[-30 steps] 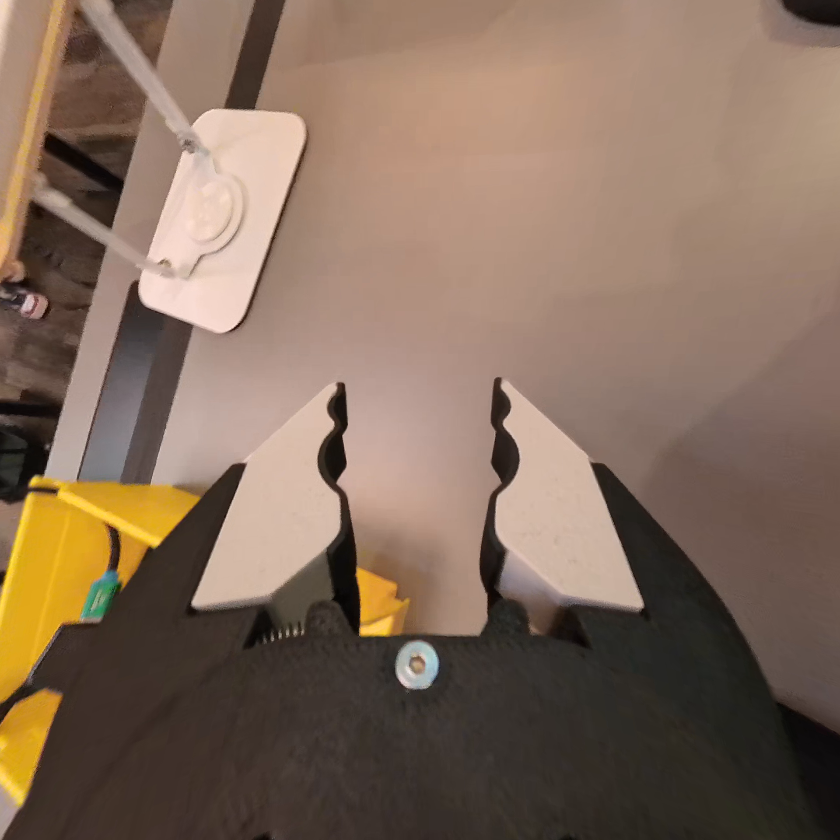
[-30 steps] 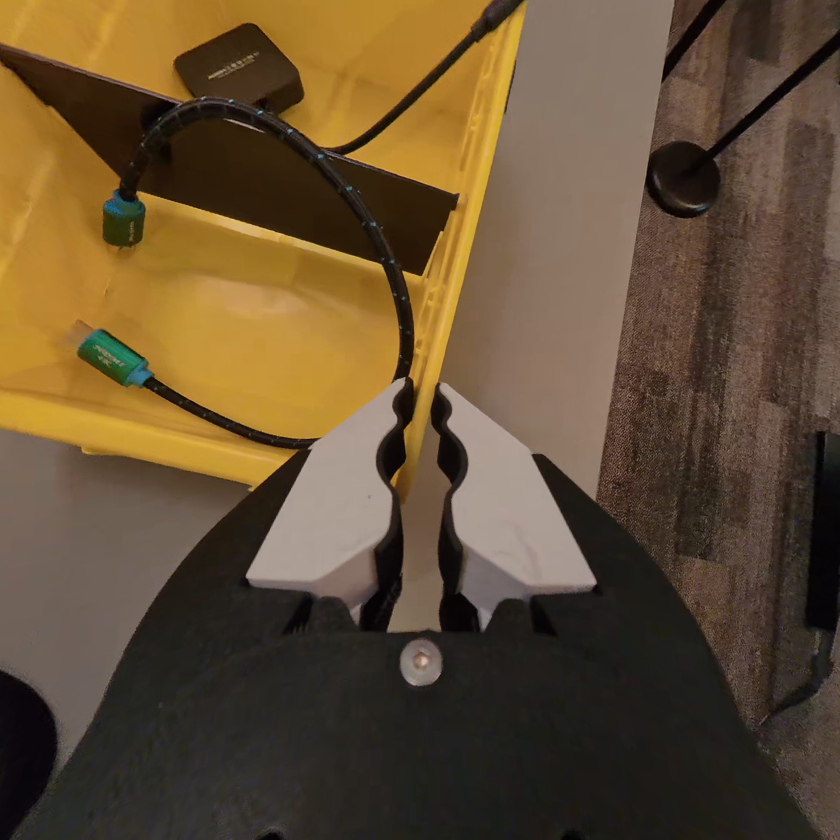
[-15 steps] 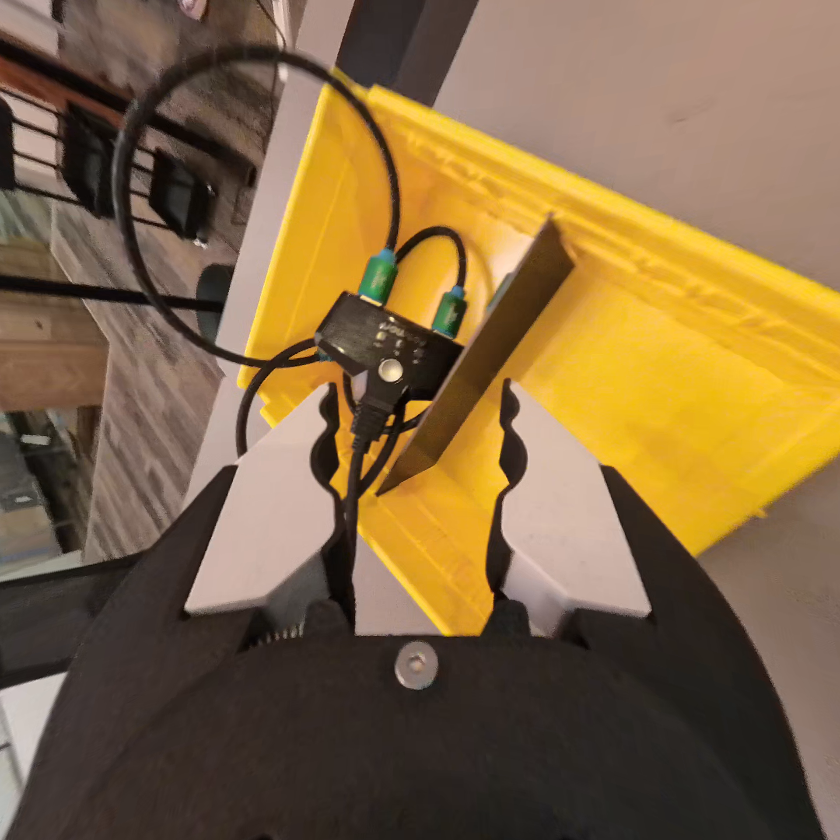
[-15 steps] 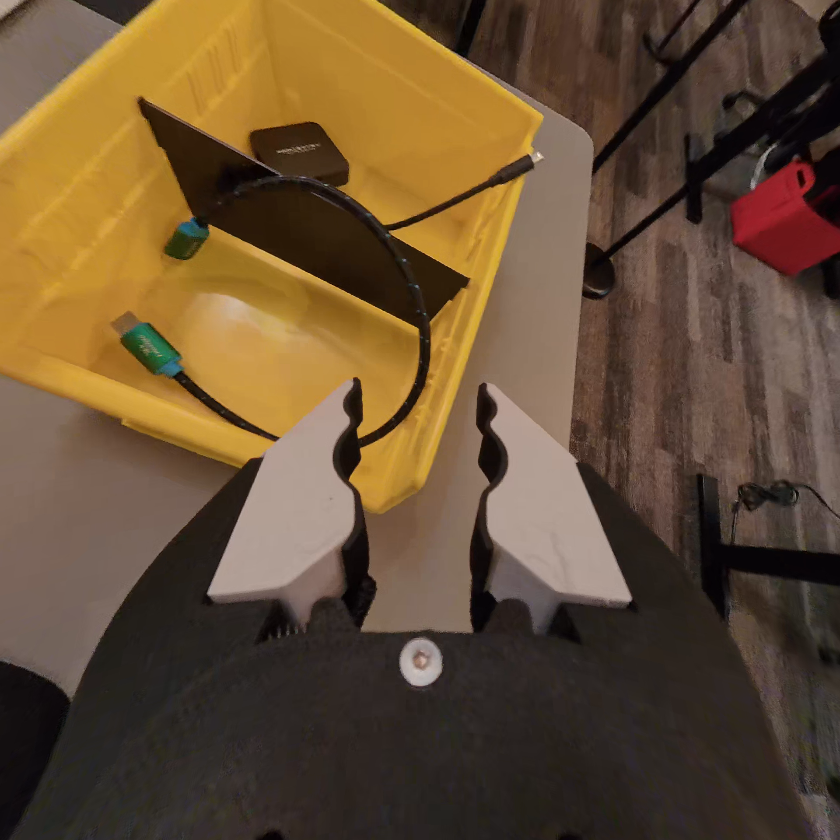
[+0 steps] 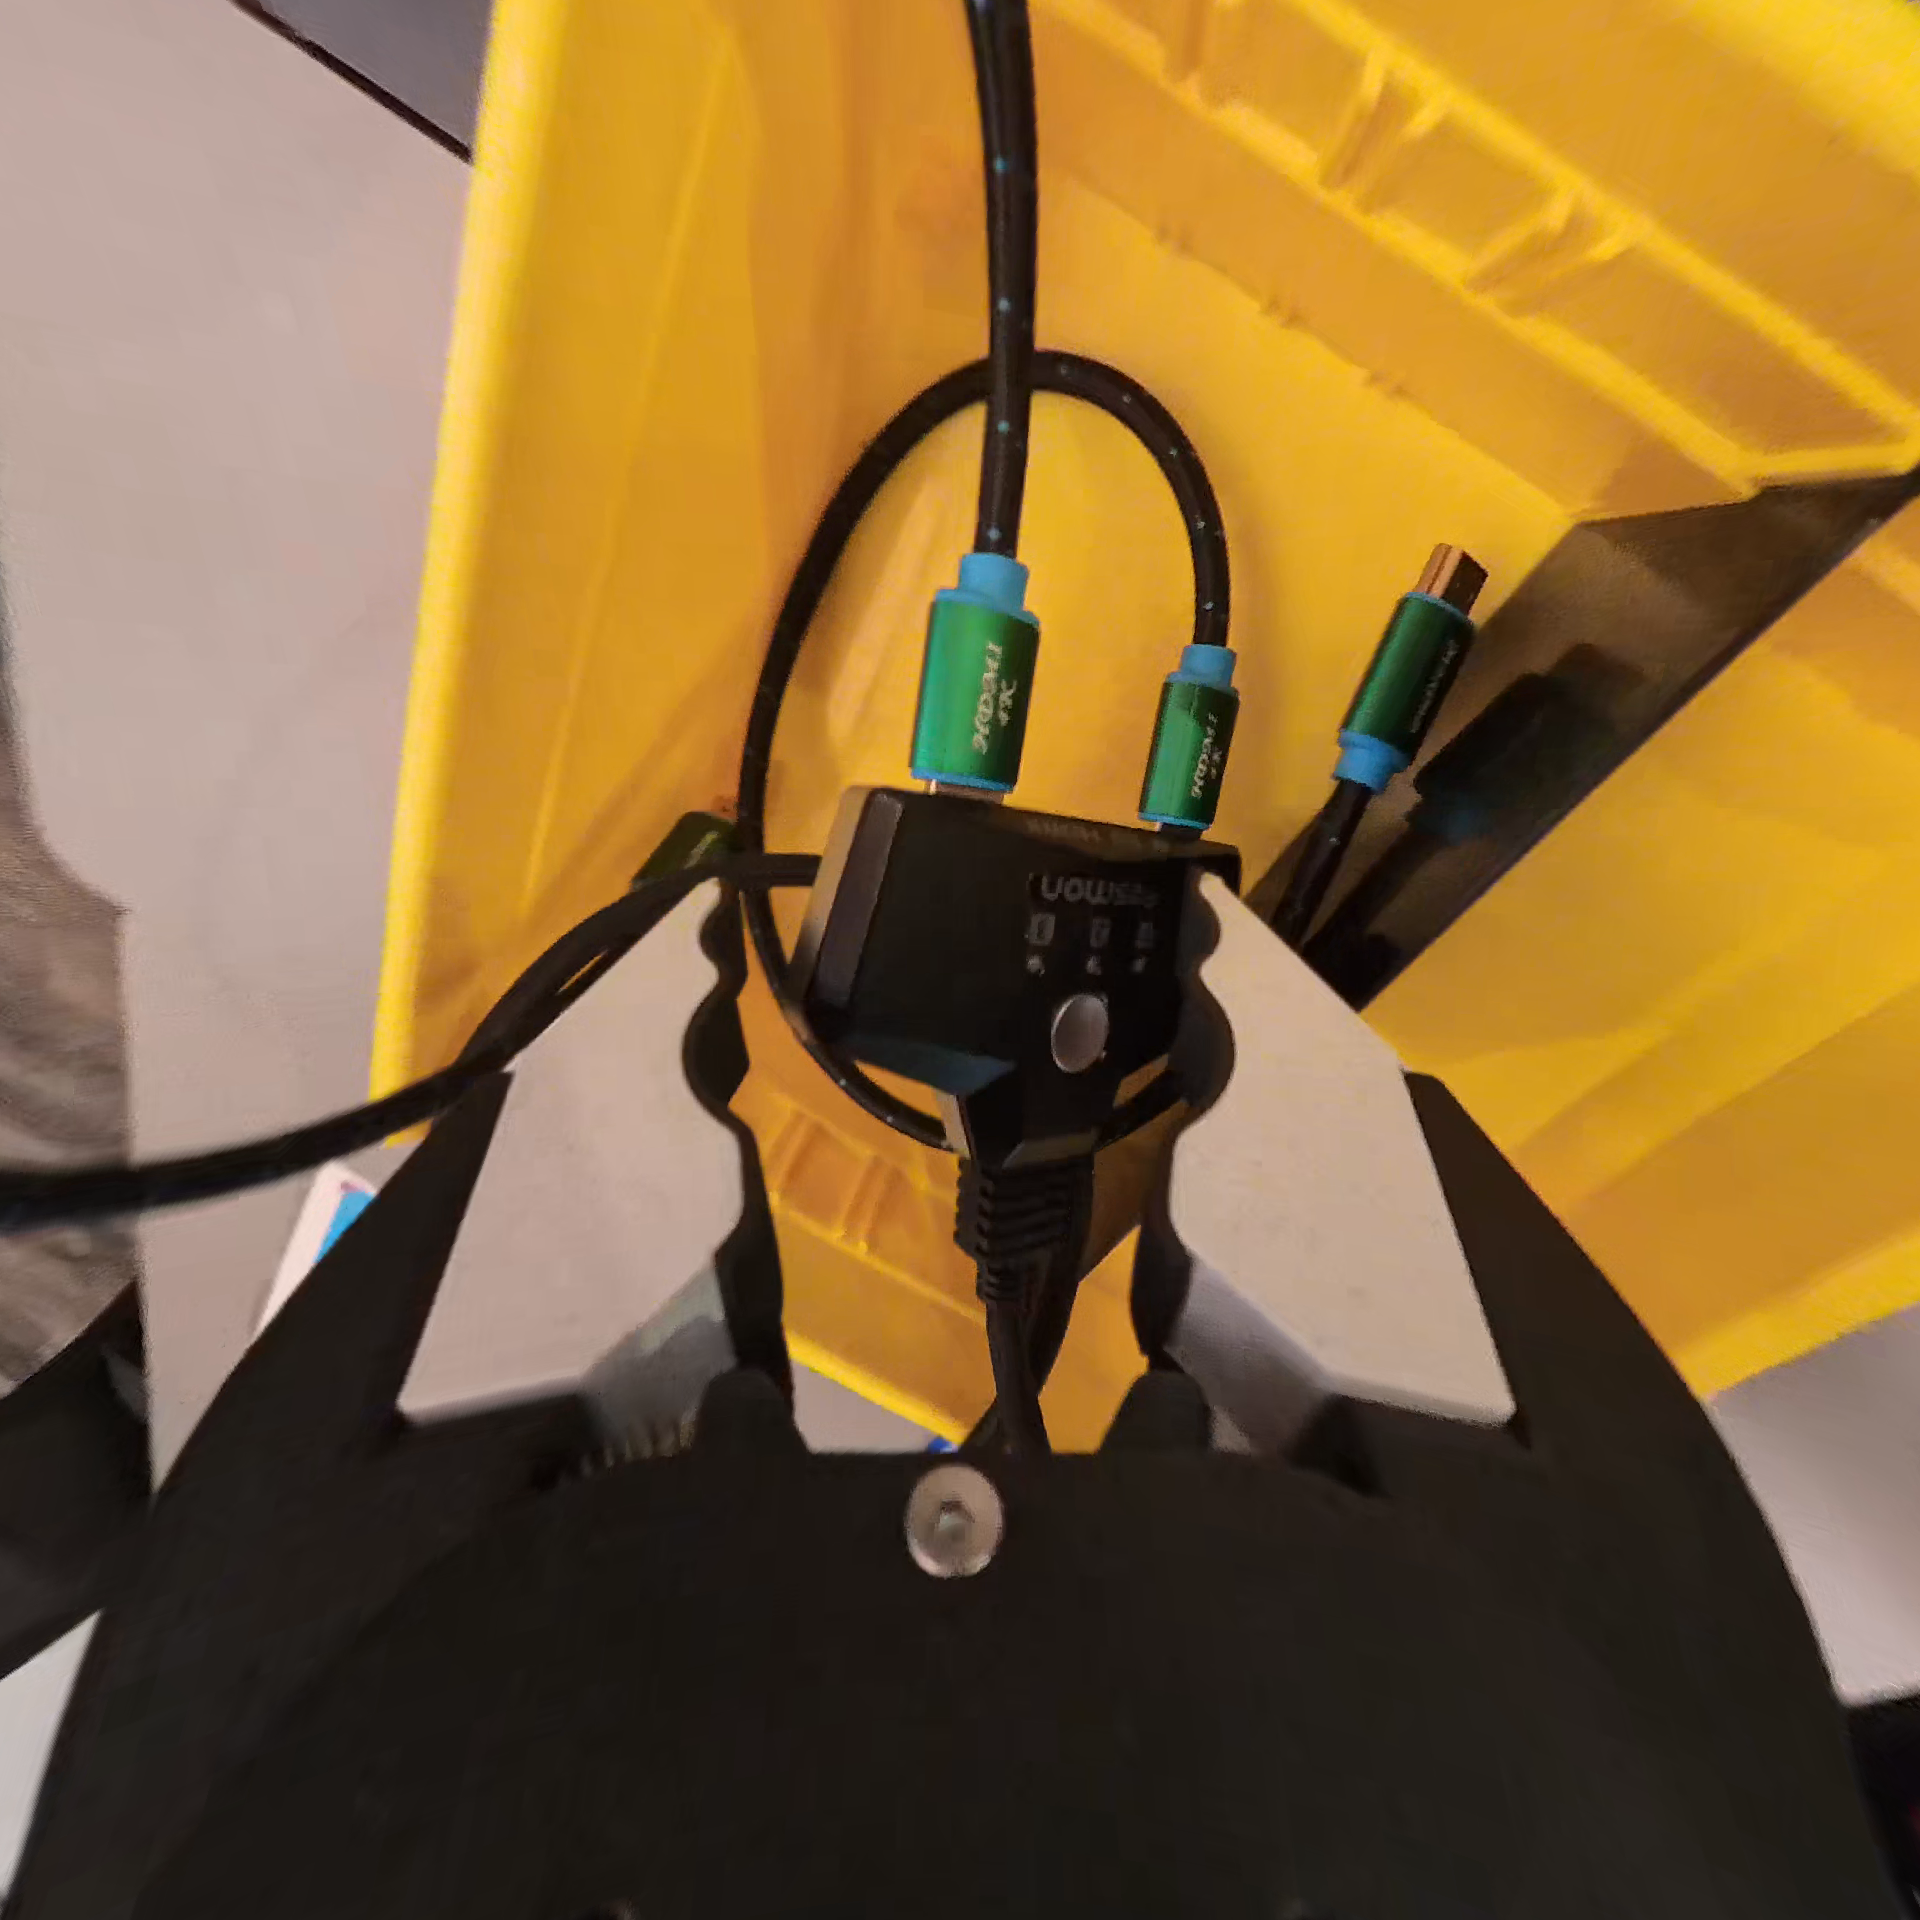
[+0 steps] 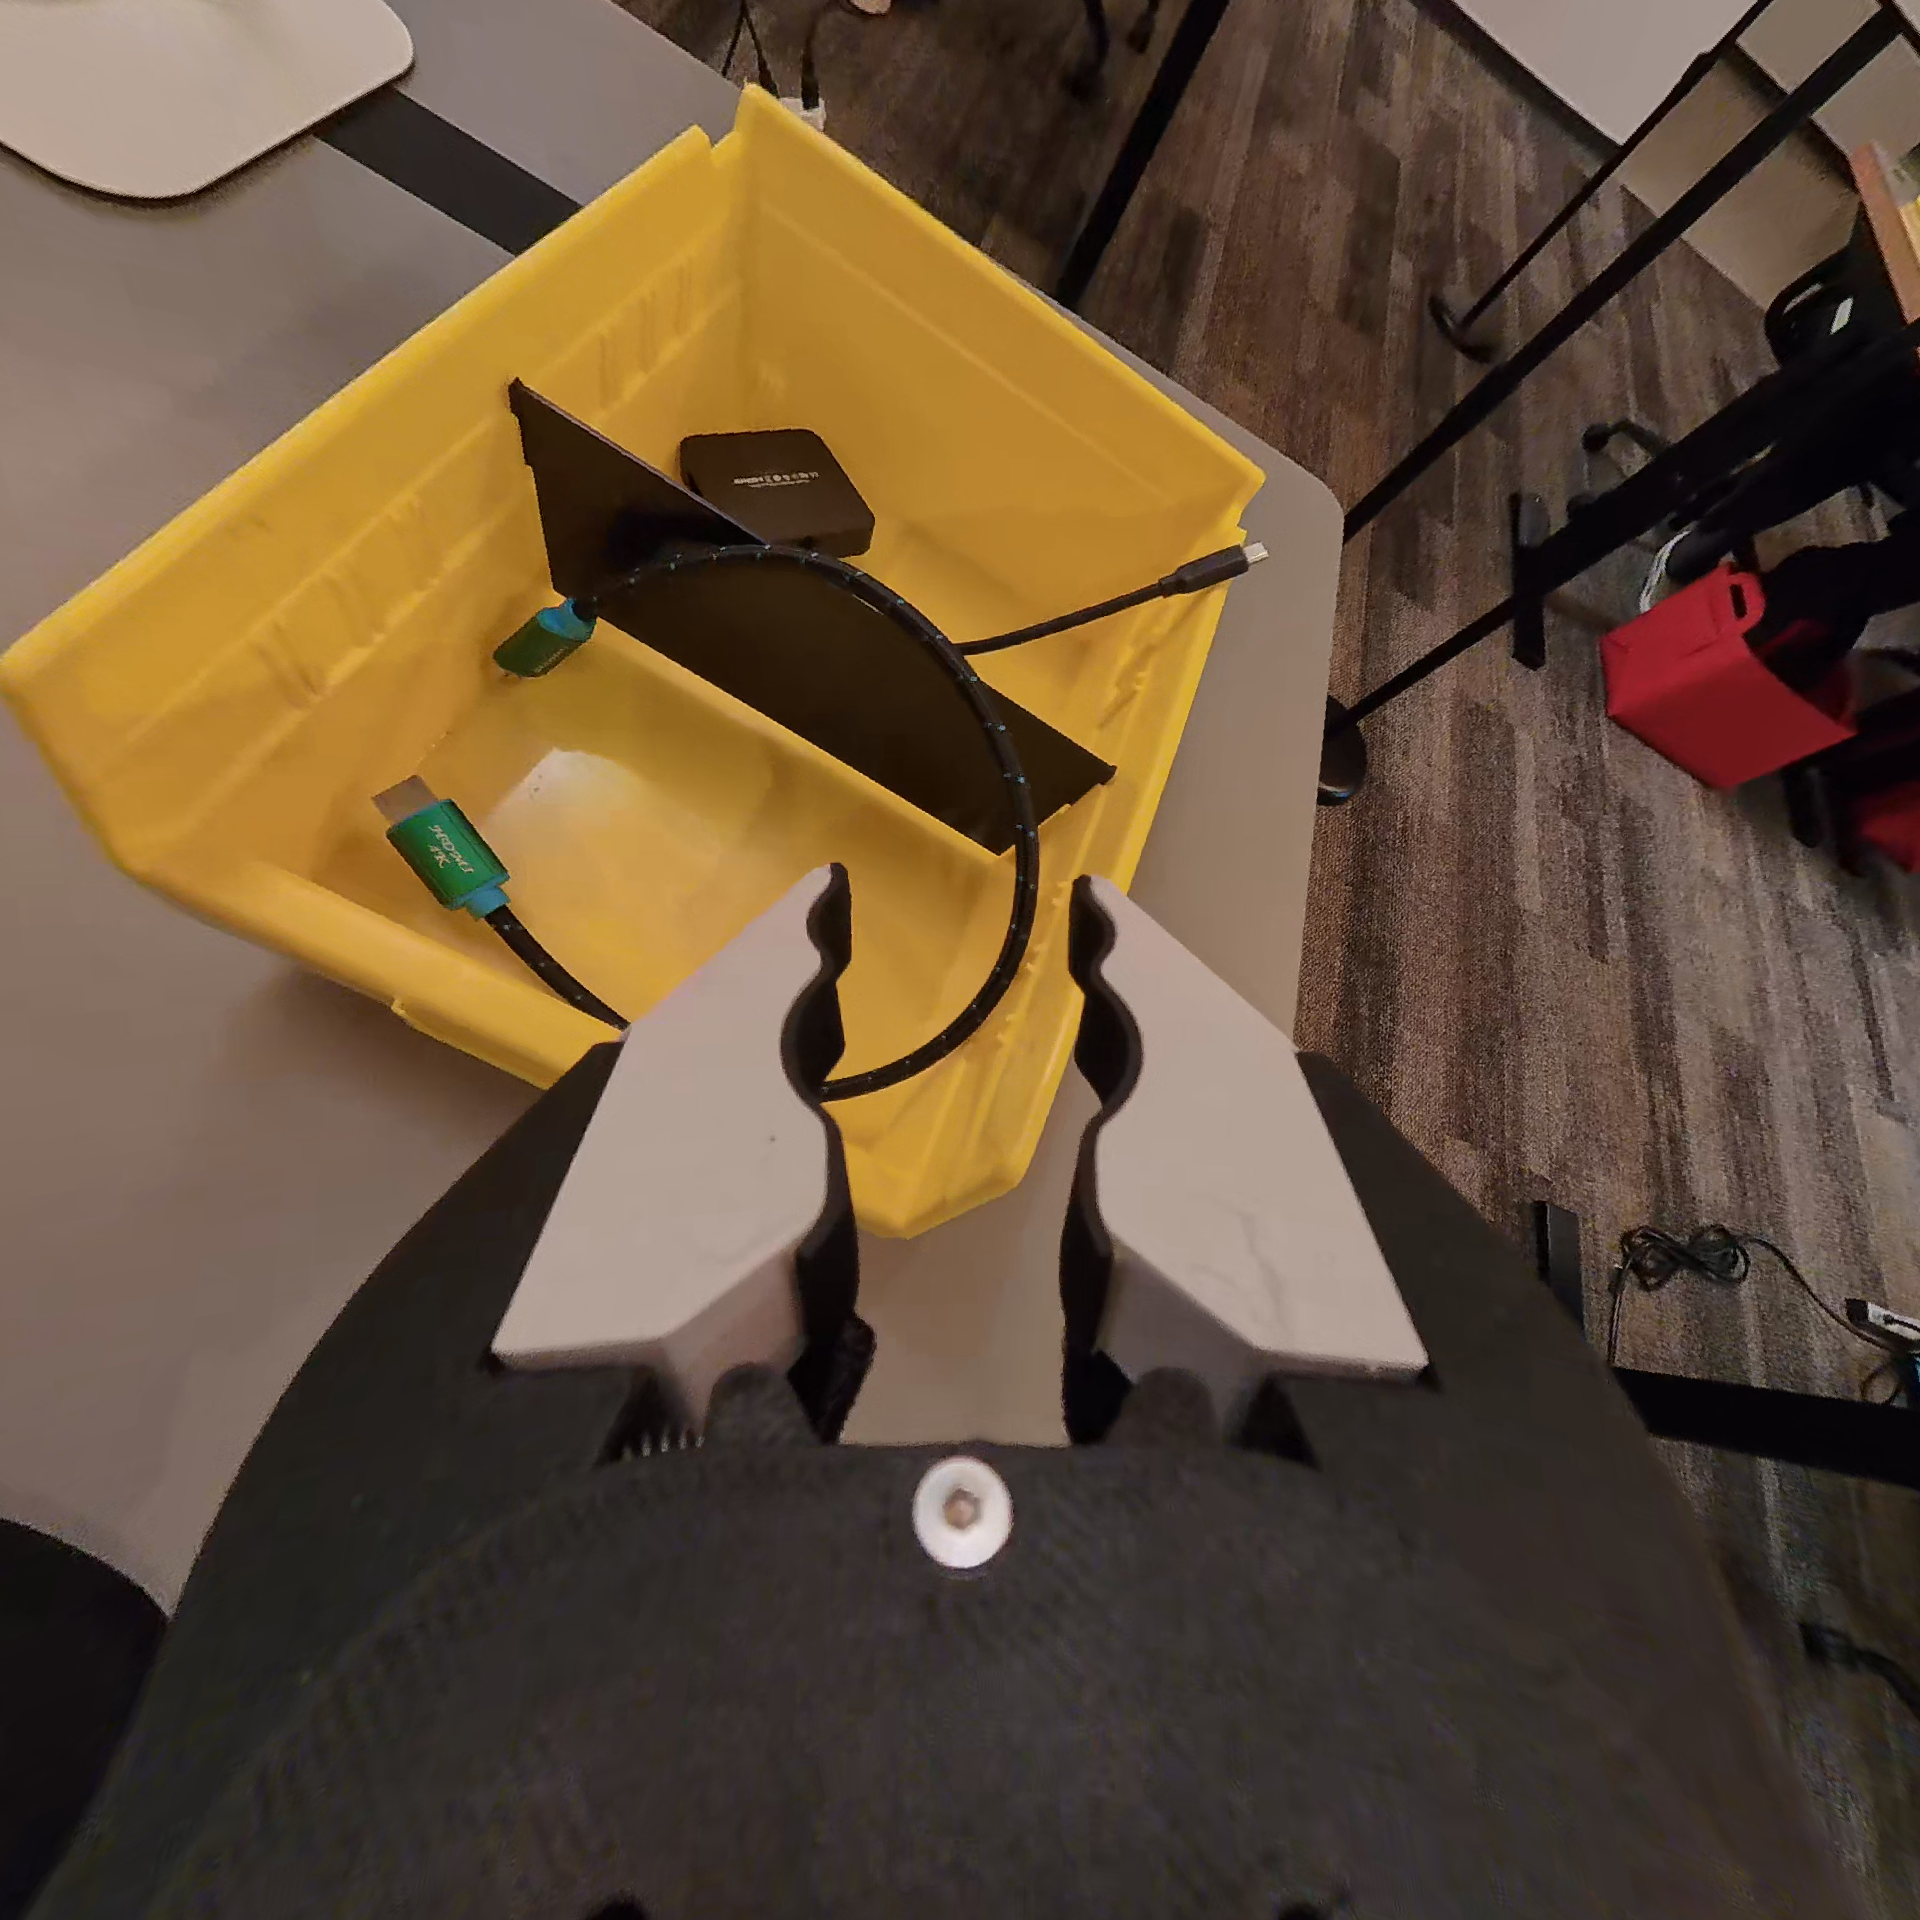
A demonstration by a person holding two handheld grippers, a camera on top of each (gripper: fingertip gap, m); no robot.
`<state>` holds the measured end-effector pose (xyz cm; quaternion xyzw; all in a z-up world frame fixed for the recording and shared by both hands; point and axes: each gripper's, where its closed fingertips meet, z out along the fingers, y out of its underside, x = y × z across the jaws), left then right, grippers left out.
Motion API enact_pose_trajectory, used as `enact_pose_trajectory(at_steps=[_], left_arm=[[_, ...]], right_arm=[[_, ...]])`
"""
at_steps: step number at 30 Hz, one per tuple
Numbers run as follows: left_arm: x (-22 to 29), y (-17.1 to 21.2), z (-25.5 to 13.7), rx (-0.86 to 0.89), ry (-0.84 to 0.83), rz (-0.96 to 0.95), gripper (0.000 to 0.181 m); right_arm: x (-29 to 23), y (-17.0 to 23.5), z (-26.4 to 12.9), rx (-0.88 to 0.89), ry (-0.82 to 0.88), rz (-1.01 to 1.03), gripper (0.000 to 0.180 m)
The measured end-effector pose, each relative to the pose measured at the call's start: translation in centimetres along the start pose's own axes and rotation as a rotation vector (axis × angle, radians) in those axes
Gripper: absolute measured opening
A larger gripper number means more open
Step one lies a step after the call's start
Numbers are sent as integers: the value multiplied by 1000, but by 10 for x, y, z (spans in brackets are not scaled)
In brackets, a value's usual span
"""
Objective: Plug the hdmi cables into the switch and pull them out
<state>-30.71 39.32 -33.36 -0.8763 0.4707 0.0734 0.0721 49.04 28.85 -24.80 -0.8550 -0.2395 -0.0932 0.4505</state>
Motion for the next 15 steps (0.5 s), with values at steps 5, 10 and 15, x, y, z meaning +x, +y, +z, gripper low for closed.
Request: enact_pose_trajectory(at_steps=[5, 10, 15], left_arm=[[9, -1, 7, -56, 195, -13, 65], [11, 3, 4, -127, 239, 36, 55], [17, 5, -9, -129, 233, 76, 36]], right_arm=[[-1, 4, 4, -9, -7, -13, 39], [-1, 9, 7, -14, -9, -10, 38], [-4, 10, 11, -16, -20, -18, 37]])
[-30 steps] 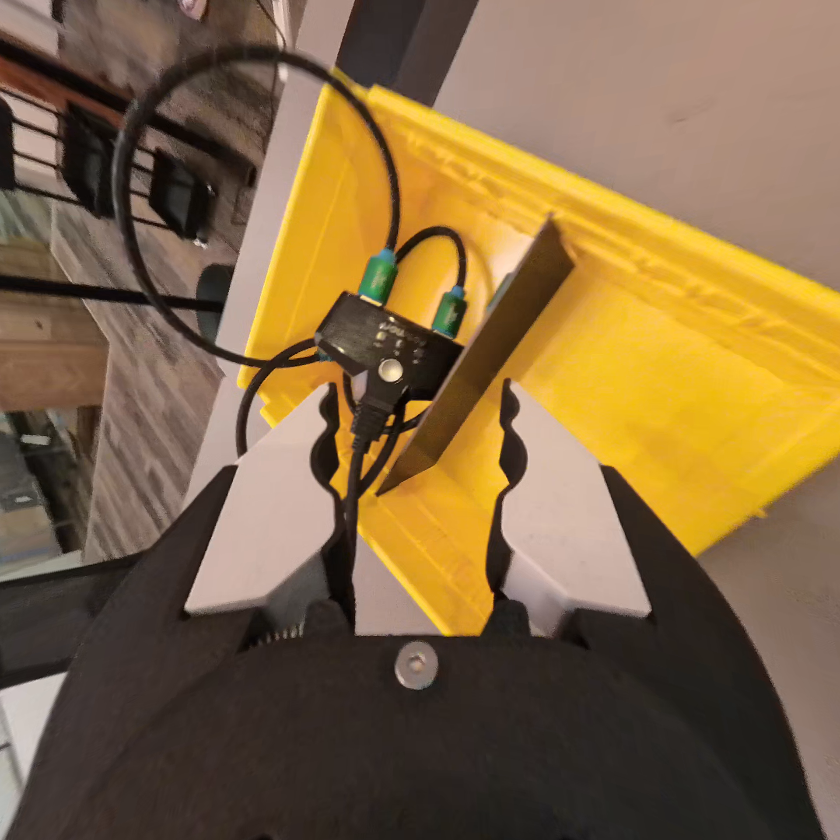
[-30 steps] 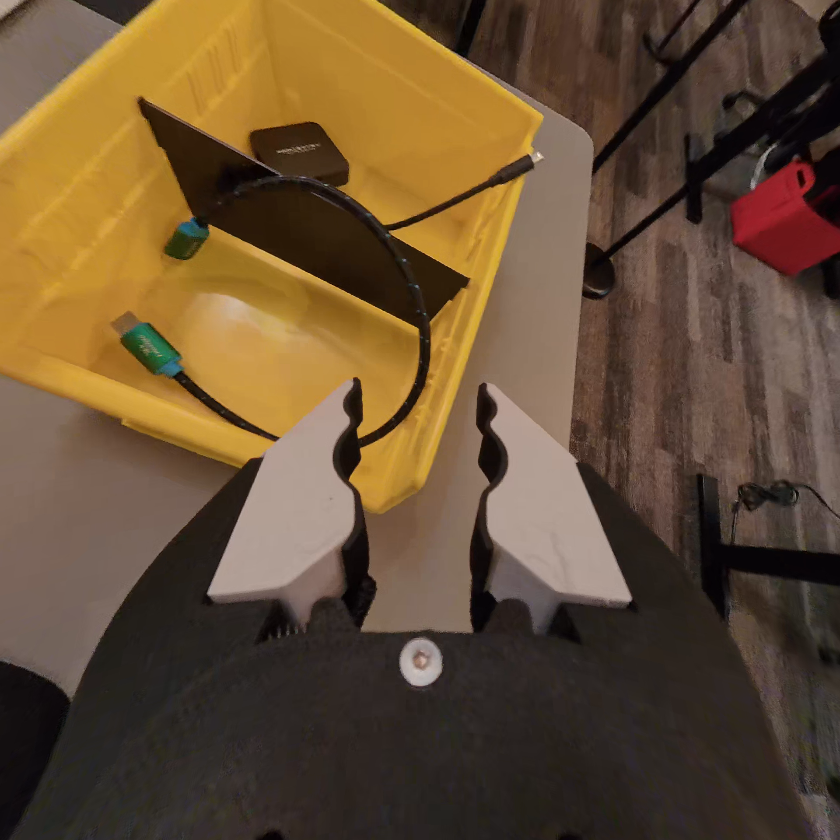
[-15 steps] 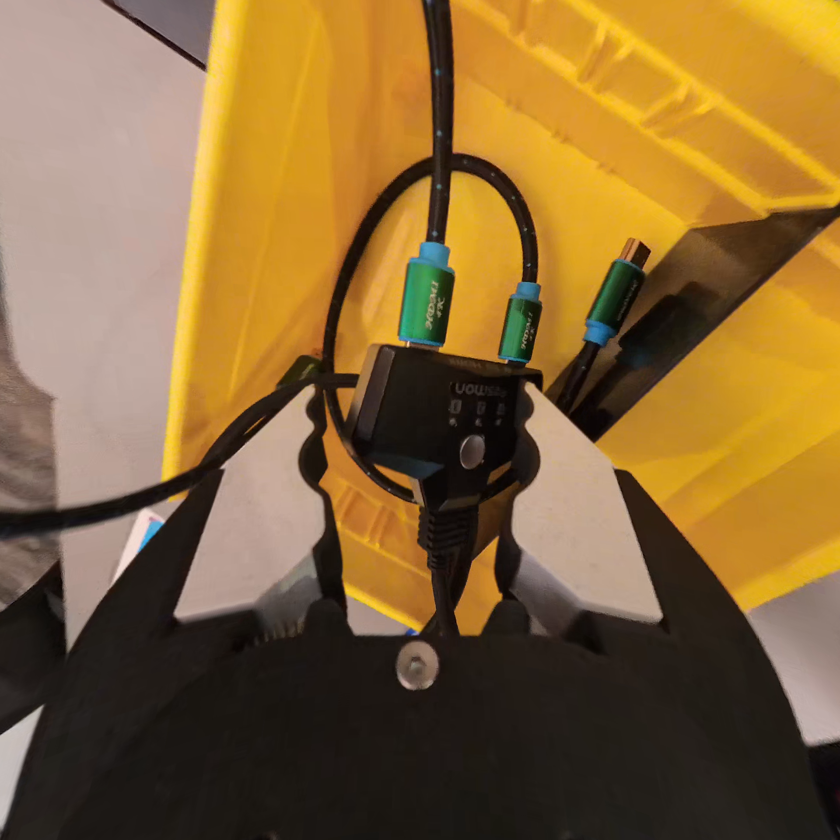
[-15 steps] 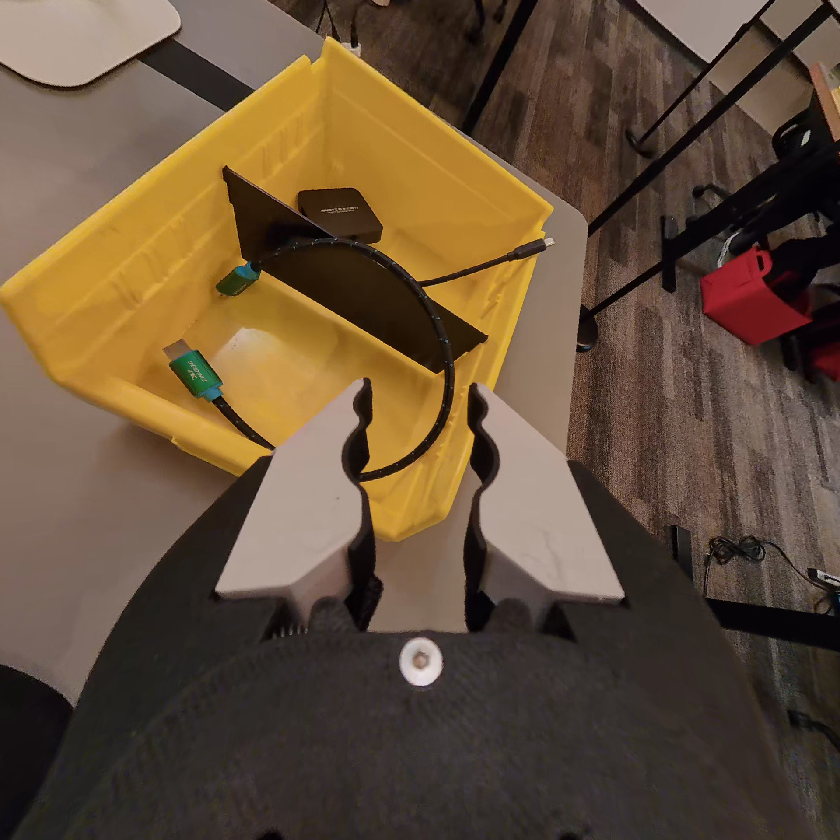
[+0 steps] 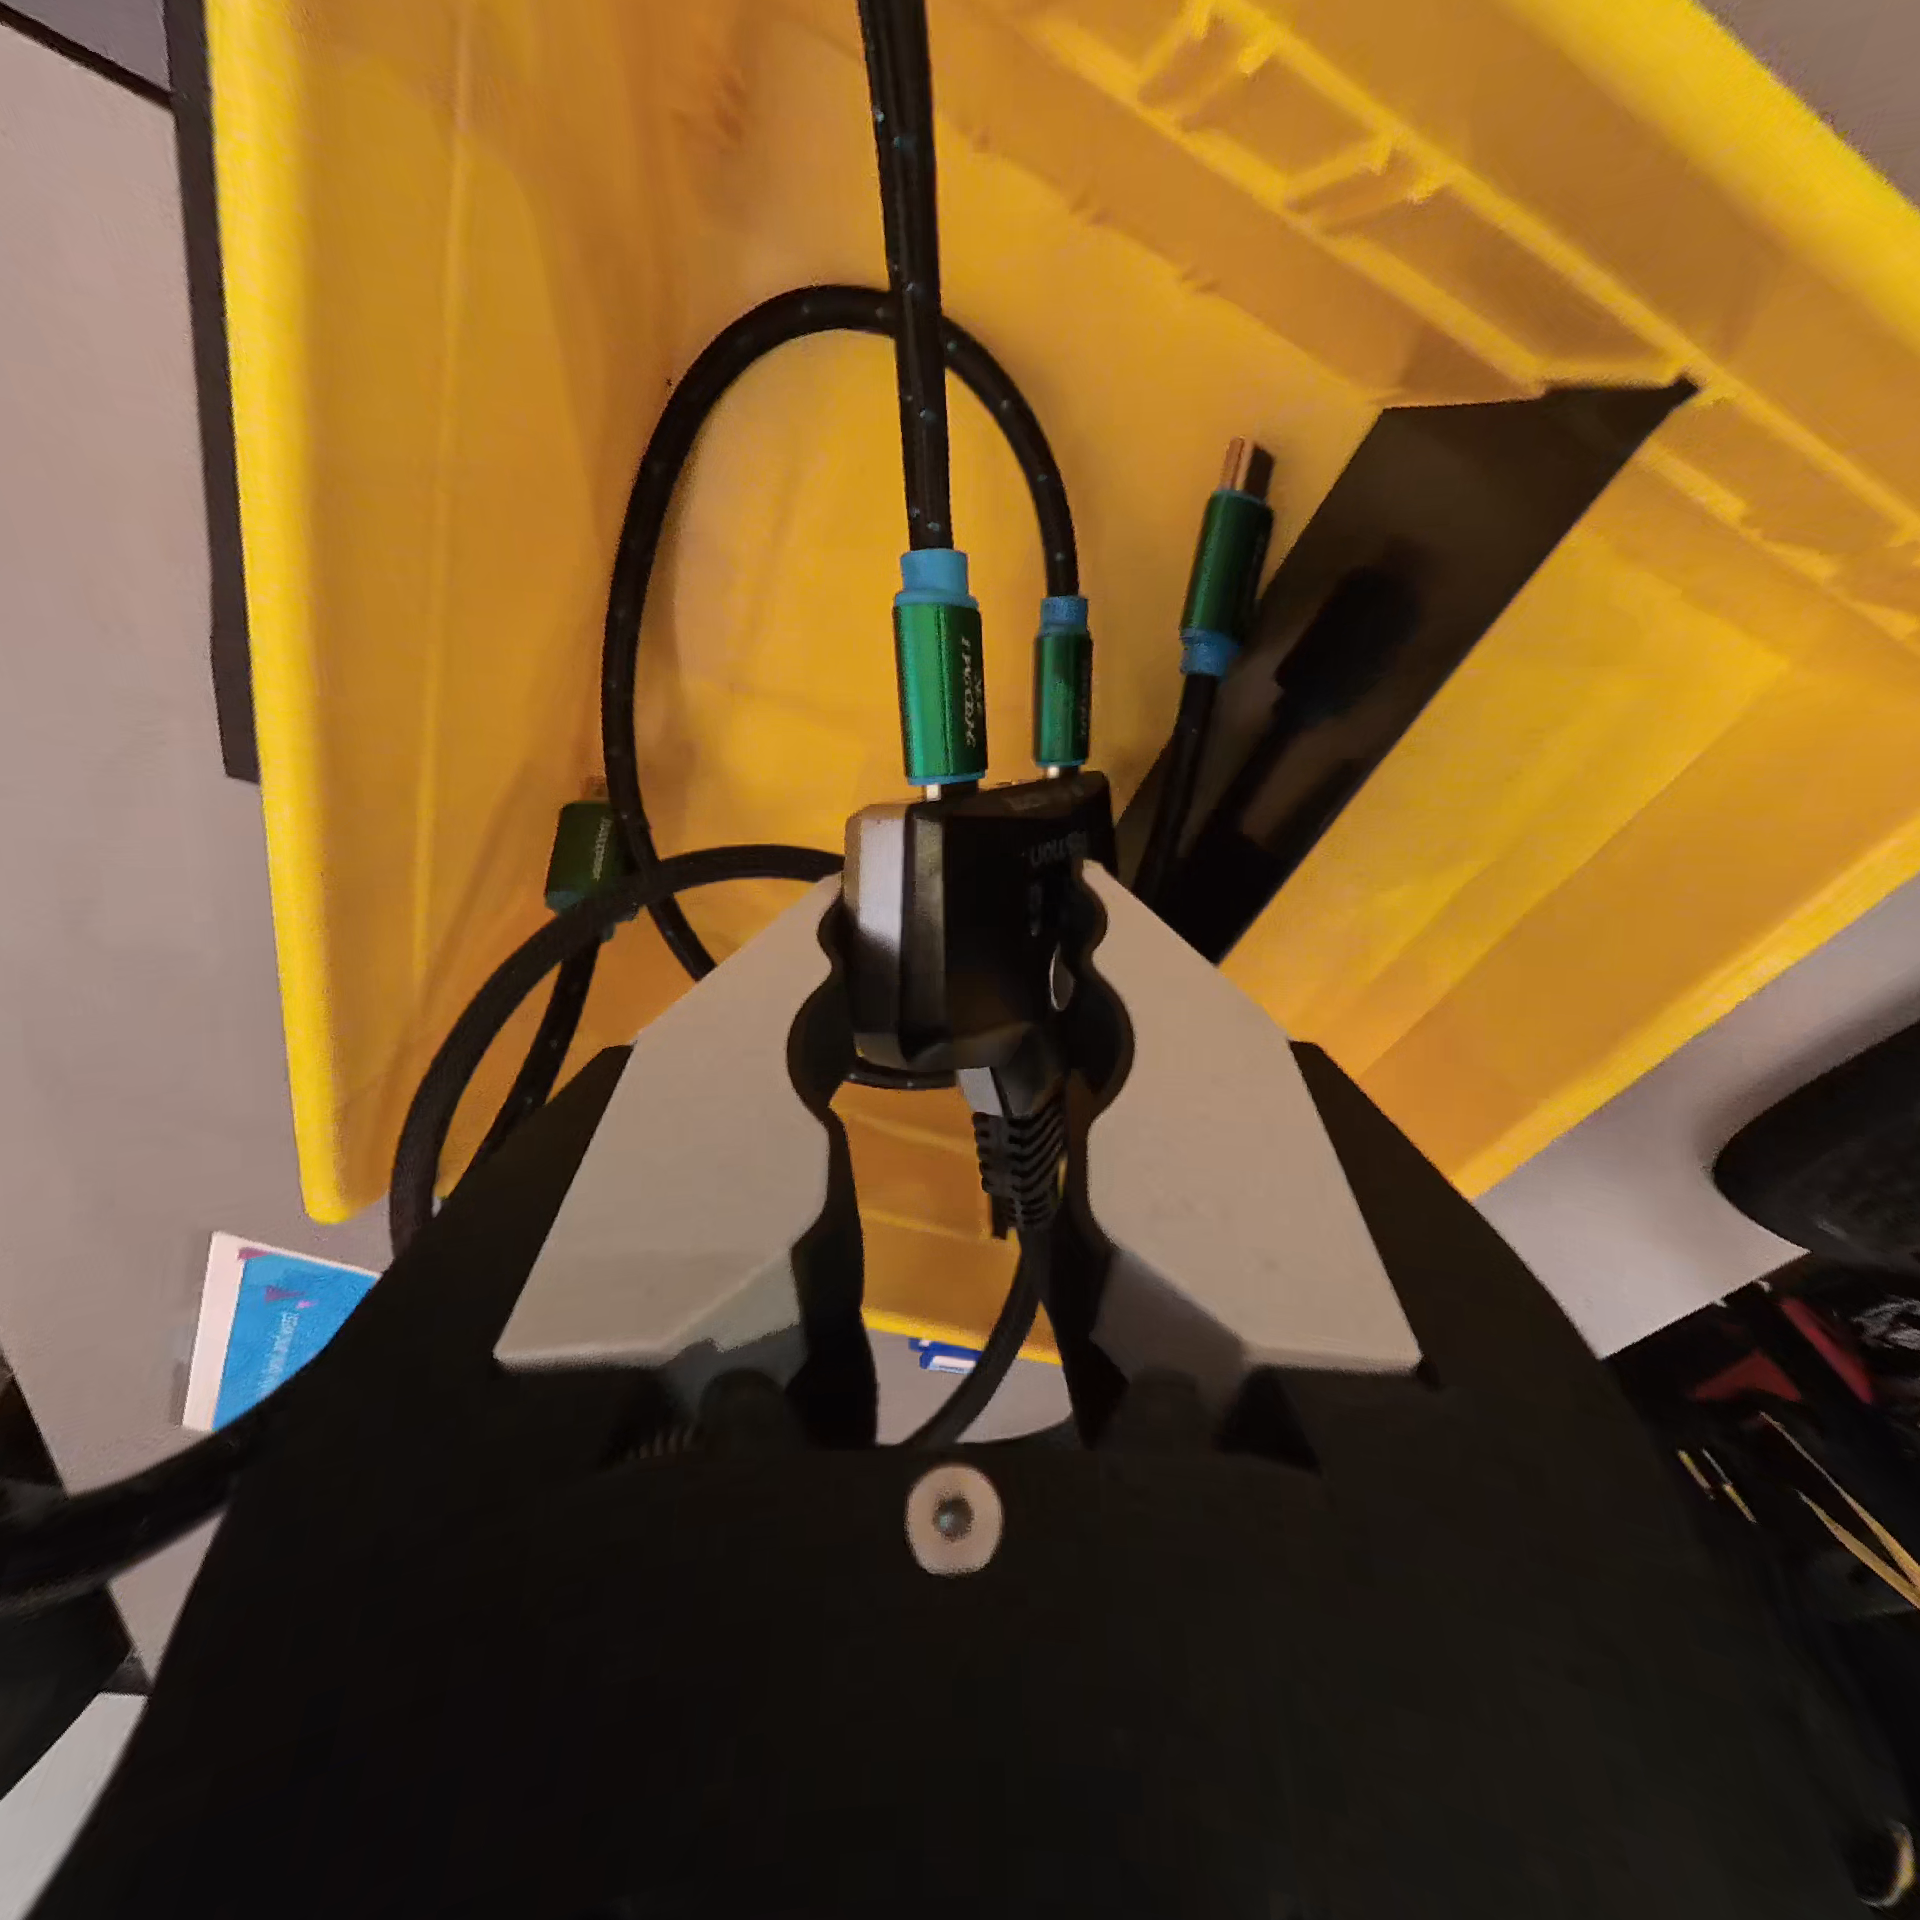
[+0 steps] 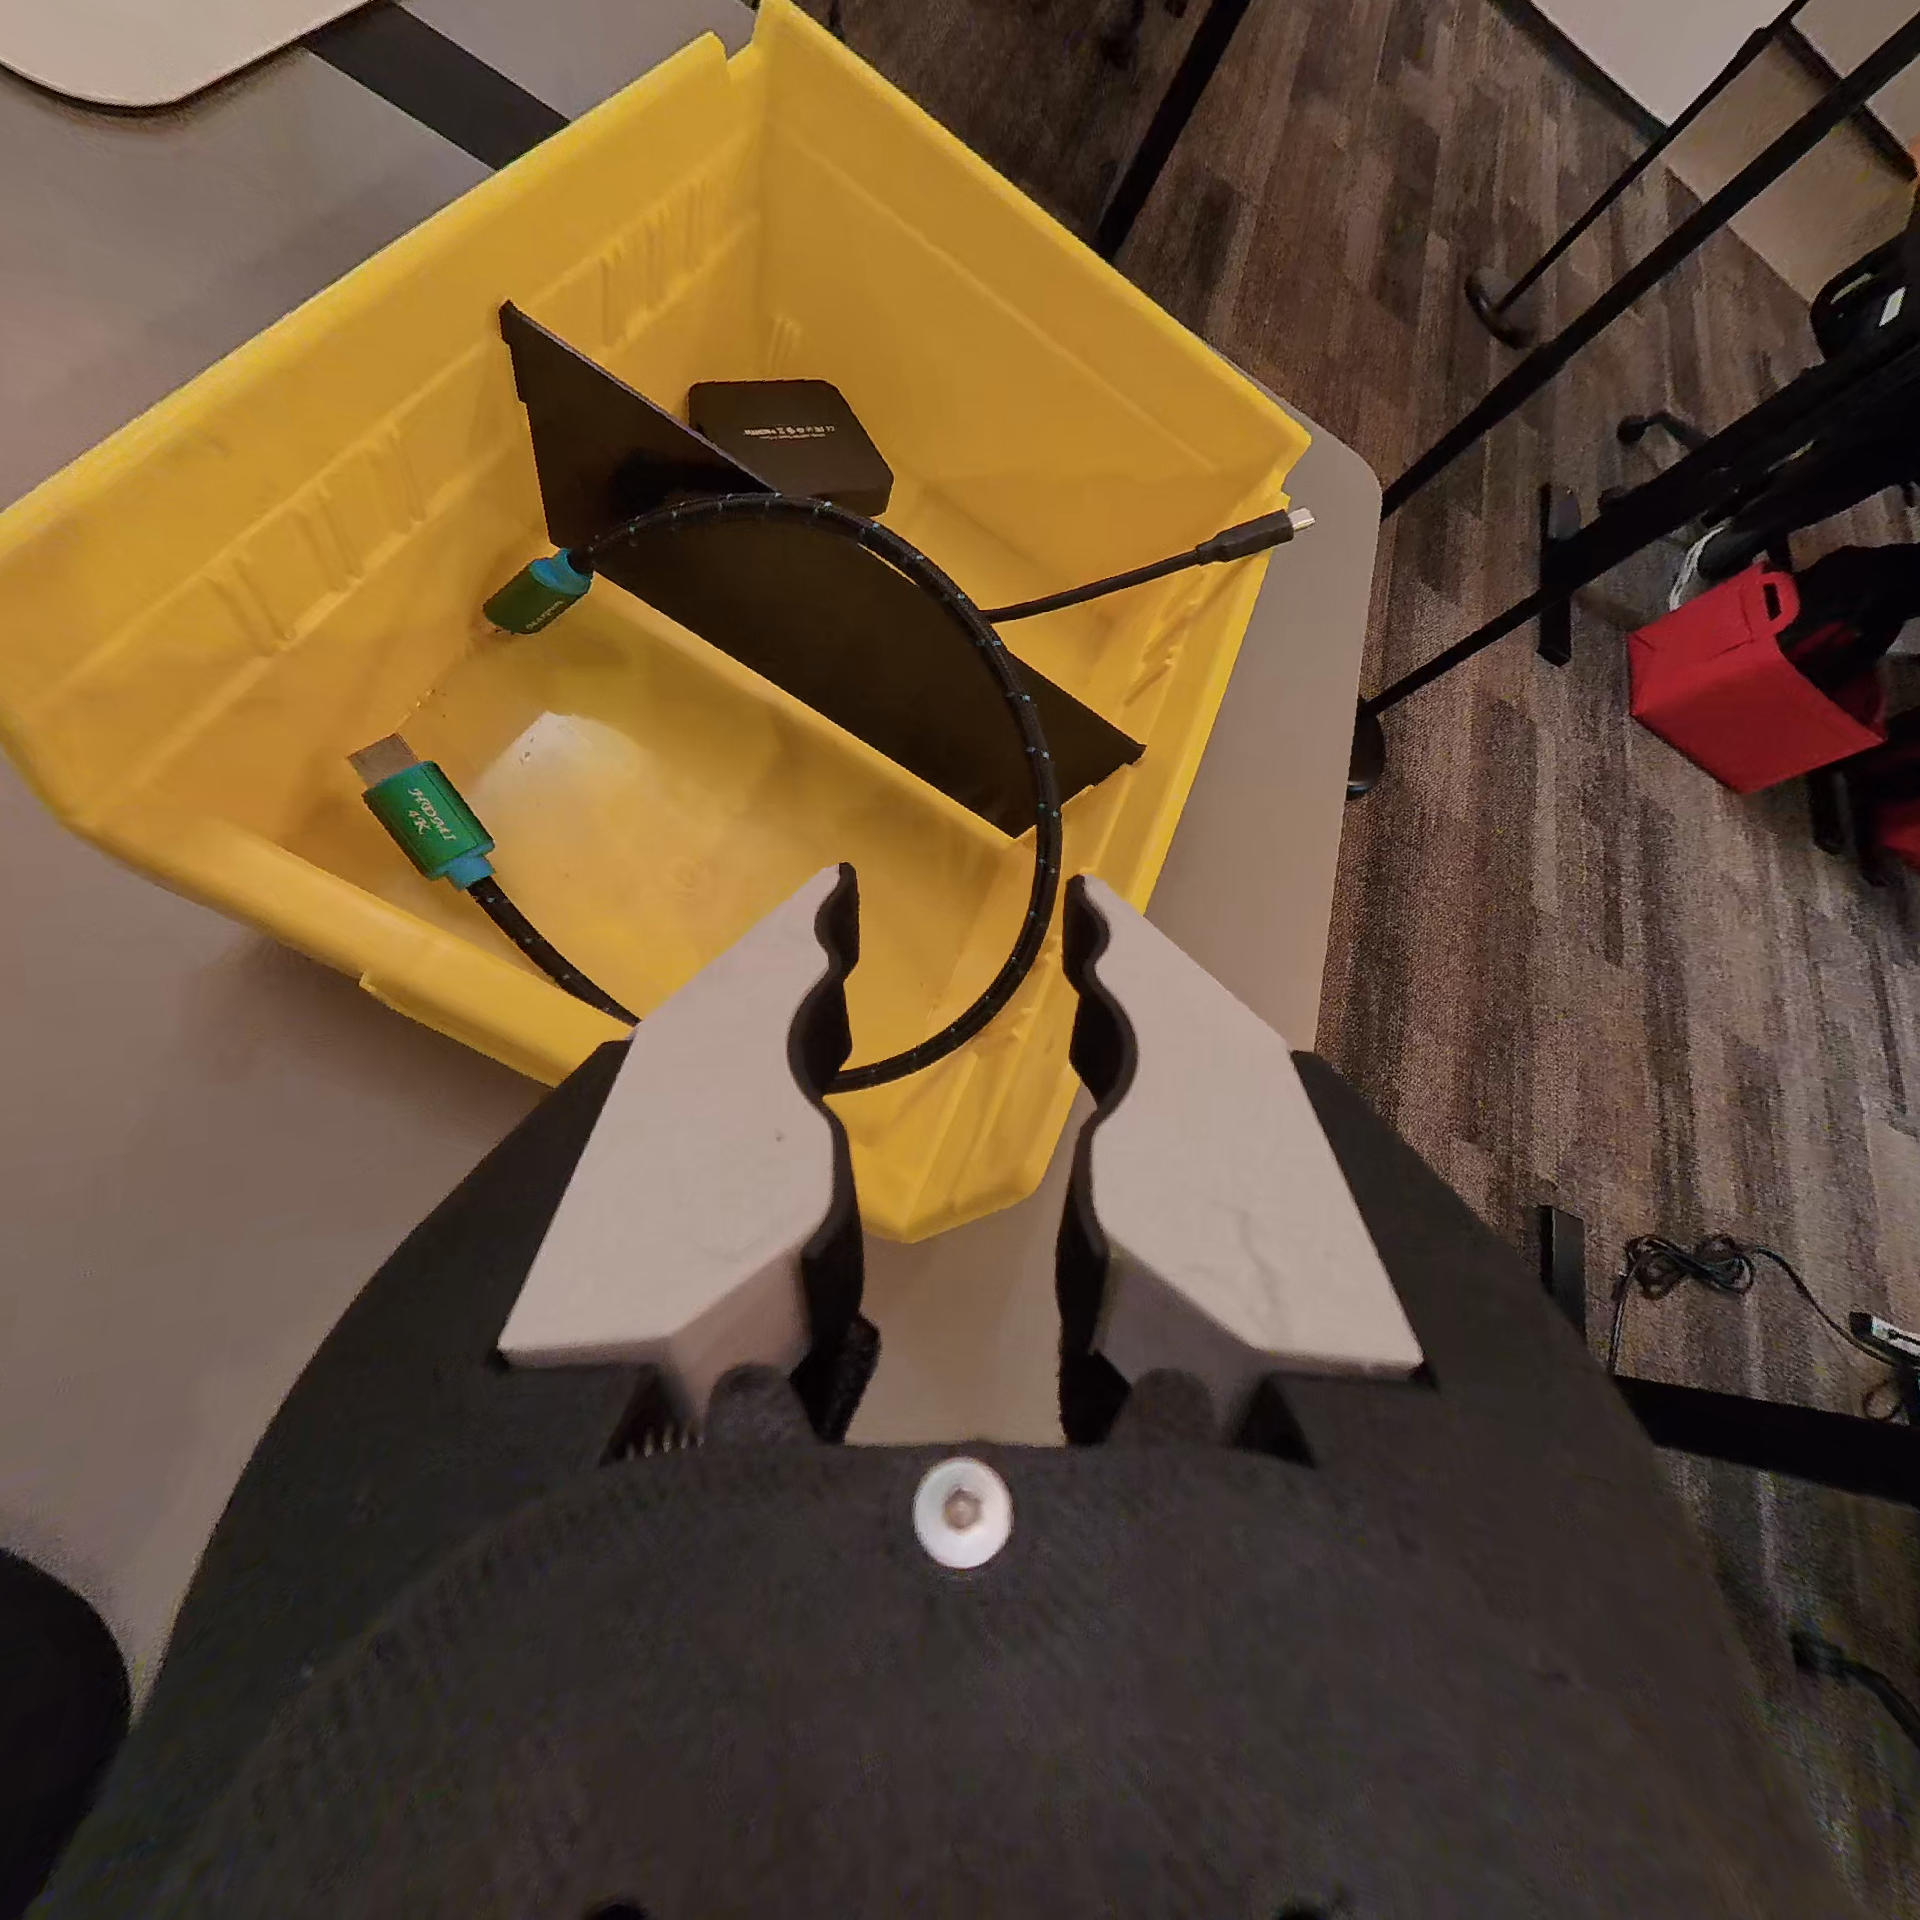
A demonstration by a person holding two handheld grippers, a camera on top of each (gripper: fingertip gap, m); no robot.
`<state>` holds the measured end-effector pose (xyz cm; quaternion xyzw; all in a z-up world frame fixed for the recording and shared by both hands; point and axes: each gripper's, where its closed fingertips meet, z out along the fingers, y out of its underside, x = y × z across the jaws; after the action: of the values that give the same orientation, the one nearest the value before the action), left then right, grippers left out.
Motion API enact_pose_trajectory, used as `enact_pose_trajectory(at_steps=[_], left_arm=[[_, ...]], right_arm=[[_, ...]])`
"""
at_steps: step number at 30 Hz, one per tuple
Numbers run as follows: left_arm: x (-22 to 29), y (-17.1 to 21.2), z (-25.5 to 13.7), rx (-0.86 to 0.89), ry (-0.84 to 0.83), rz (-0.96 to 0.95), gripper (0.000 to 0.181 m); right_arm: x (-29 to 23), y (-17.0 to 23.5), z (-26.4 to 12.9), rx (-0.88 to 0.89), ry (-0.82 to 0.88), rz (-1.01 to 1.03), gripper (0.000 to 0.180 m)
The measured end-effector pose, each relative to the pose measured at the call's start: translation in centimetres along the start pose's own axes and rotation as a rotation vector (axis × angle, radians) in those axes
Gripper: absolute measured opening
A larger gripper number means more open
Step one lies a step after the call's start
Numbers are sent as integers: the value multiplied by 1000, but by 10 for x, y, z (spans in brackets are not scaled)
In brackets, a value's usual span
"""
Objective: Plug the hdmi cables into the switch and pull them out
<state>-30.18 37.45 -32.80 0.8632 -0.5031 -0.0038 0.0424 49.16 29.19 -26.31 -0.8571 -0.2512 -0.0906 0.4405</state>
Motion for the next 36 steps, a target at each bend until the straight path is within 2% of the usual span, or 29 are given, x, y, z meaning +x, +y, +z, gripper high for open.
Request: enact_pose_trajectory(at_steps=[5, 11, 20, 25, 36], left_arm=[[12, 3, -8, 12, -30, 50, 22], [19, 2, -23, 46, -90, 84, 20], [20, 5, -76, 152, -225, 74, 14], [28, 7, -105, 212, -275, 67, 20], [70, 14, -188, 270, -384, 111, 19]], right_arm=[[-2, -3, 0, 9, -4, -9, 37], [-3, -5, -4, 20, -5, -20, 36], [-8, -12, -8, 44, -7, -37, 35], [-12, -18, -13, 66, -4, -54, 35], [-15, -37, -34, 137, 26, -95, 33]])
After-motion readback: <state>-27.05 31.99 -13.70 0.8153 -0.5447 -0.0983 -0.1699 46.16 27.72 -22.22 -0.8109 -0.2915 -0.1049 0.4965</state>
